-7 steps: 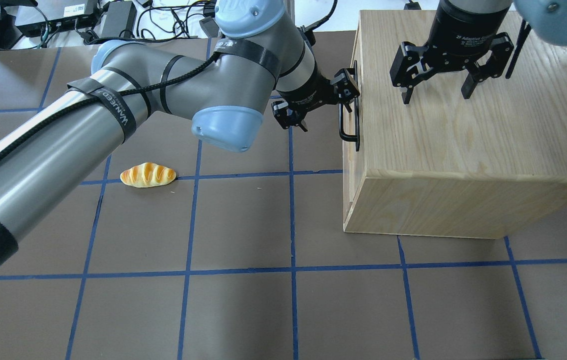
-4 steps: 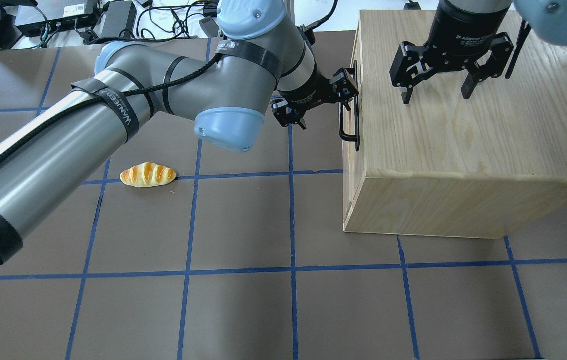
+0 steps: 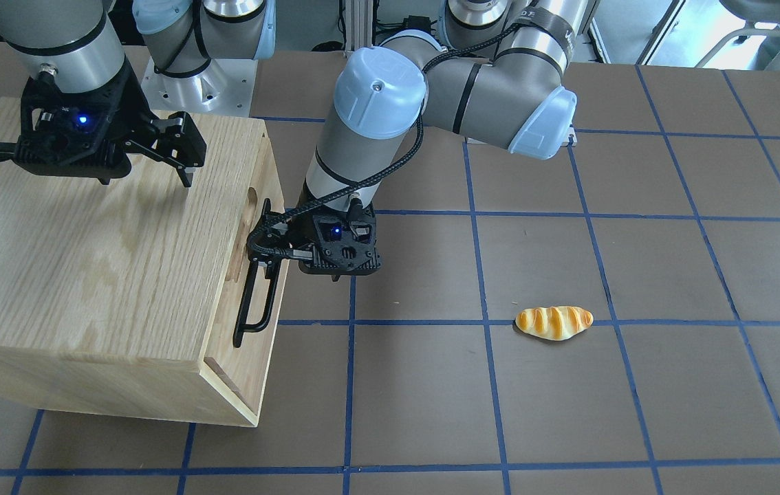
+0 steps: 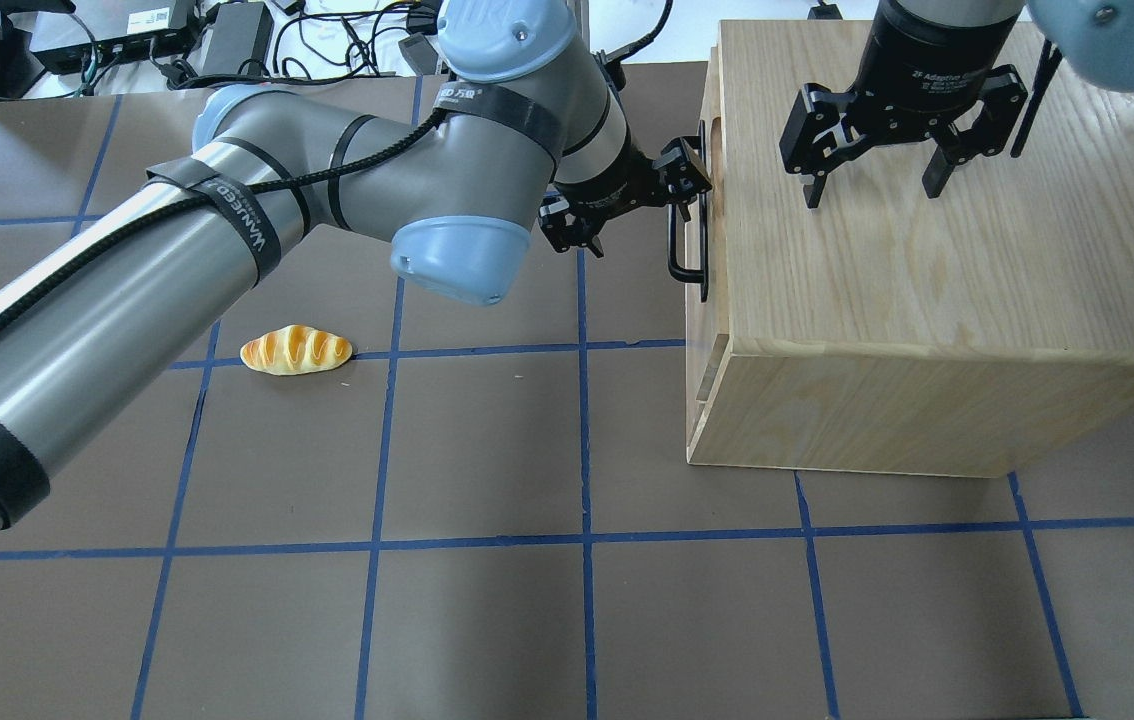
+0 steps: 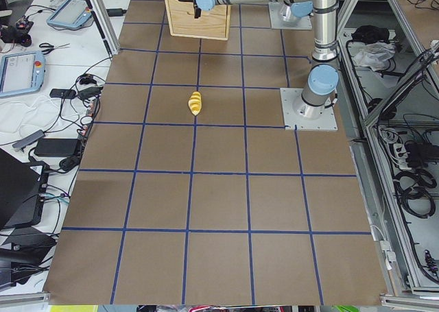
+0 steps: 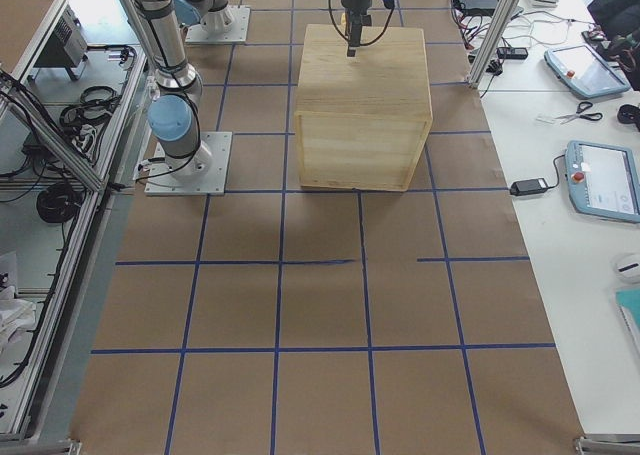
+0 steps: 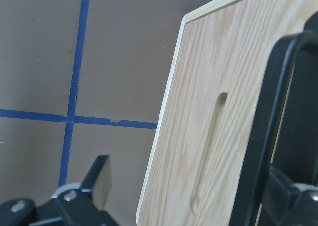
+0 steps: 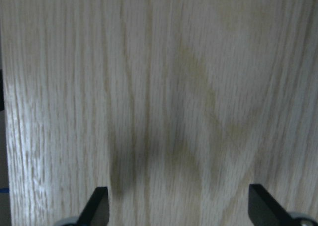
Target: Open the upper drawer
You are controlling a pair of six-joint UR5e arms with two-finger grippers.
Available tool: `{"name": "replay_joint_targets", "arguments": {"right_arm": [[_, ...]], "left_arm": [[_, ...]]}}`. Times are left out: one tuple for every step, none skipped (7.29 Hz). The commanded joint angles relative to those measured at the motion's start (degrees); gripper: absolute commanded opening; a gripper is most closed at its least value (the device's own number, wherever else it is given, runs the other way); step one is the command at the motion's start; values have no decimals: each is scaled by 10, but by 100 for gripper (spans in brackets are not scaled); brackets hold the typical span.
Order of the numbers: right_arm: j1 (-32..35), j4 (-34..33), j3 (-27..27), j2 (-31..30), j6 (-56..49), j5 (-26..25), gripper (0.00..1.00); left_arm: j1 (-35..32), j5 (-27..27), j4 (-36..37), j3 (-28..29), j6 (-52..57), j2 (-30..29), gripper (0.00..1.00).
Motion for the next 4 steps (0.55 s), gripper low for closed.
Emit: {"name": "replay_joint_targets", "arguments": {"right_arm": [[0,0,0,0,0,0,100],[0,0,0,0,0,0,100],[0,0,0,0,0,0,100],[0,0,0,0,0,0,100]], "left_arm": [[1,0,-1,1,0,5,100],[1,-1,-1,3,0,10,100],[1,-3,-2,9,-2,10,100],[1,-1,-2,11,0,6,100]]}}
